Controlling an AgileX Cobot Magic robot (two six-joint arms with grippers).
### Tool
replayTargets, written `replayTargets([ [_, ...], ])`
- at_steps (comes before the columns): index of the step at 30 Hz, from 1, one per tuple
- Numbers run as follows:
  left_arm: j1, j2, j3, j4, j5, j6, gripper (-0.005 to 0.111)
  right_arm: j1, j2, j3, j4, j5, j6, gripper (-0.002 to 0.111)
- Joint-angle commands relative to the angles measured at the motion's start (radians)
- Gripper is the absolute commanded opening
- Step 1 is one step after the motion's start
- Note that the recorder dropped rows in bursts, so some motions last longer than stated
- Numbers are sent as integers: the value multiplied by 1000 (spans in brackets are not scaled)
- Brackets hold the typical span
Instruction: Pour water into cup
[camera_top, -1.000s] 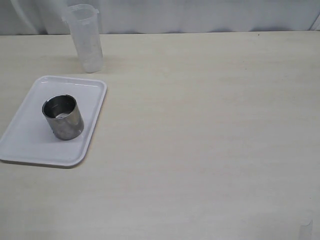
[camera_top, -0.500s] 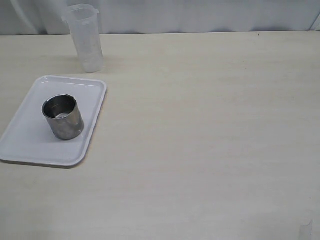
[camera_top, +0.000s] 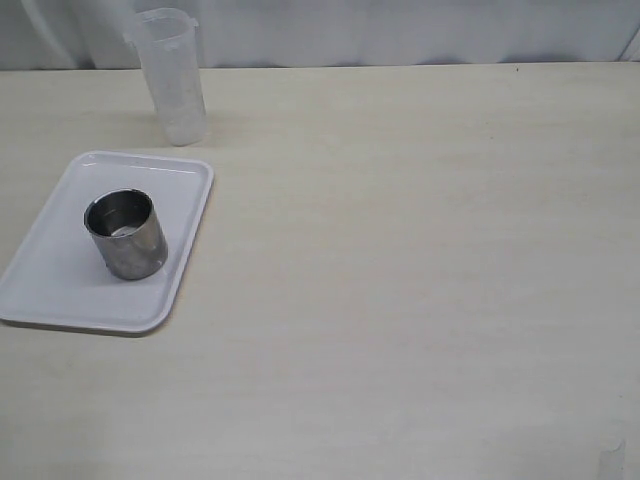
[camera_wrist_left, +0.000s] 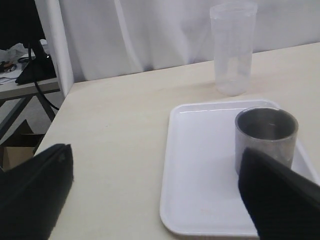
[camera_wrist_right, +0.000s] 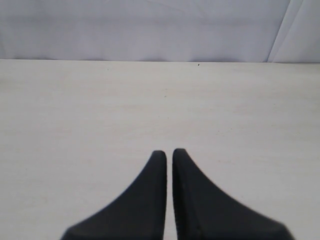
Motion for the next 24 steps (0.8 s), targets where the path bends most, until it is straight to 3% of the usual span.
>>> replayTargets([
  [1,-9,-3,3,1,-5,10,84,4,-6,3,2,-1,-6,4],
  [10,-9,-3,3,19,-1,24,81,4,-6,3,2,-1,-6,4],
  [13,-9,-3,3,19,2,24,60,4,-6,3,2,-1,-6,4],
  [16,-9,-3,3,19,2,24,21,4,-6,3,2,-1,-6,4],
  [18,-9,-3,3,17,3,18,3,4,-6,3,2,-1,-6,4],
  [24,-9,-3,3,17,3,18,0,4,-6,3,2,-1,-6,4],
])
